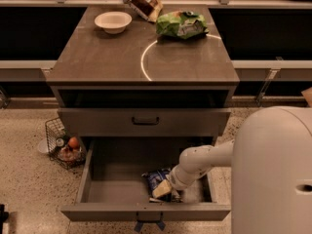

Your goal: Pick blue chip bag from middle drawer and place on counter

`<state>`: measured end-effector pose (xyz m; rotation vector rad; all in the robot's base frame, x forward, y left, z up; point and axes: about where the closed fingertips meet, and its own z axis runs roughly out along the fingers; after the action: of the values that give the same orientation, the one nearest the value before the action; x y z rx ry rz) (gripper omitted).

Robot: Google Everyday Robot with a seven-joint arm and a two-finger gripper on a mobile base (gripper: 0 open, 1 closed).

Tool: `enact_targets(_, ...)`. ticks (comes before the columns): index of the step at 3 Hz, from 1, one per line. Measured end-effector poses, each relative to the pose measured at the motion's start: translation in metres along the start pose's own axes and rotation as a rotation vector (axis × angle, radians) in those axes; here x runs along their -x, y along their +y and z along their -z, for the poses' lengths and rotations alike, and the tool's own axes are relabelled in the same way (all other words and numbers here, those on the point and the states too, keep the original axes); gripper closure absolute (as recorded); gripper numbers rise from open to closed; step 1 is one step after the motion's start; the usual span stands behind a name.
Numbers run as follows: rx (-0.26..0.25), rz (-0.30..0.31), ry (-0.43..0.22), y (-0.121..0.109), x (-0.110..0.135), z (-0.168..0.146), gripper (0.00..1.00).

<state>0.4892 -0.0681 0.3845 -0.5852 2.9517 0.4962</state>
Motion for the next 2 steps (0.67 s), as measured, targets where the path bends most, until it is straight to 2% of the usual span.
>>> enact_targets(1, 0.022, 0.024, 0.026, 0.0002, 0.0012, -0.0115, 0.41)
enact_targets(2, 0.055, 0.059, 0.029, -0.0078, 0.0109, -0.0103, 0.65)
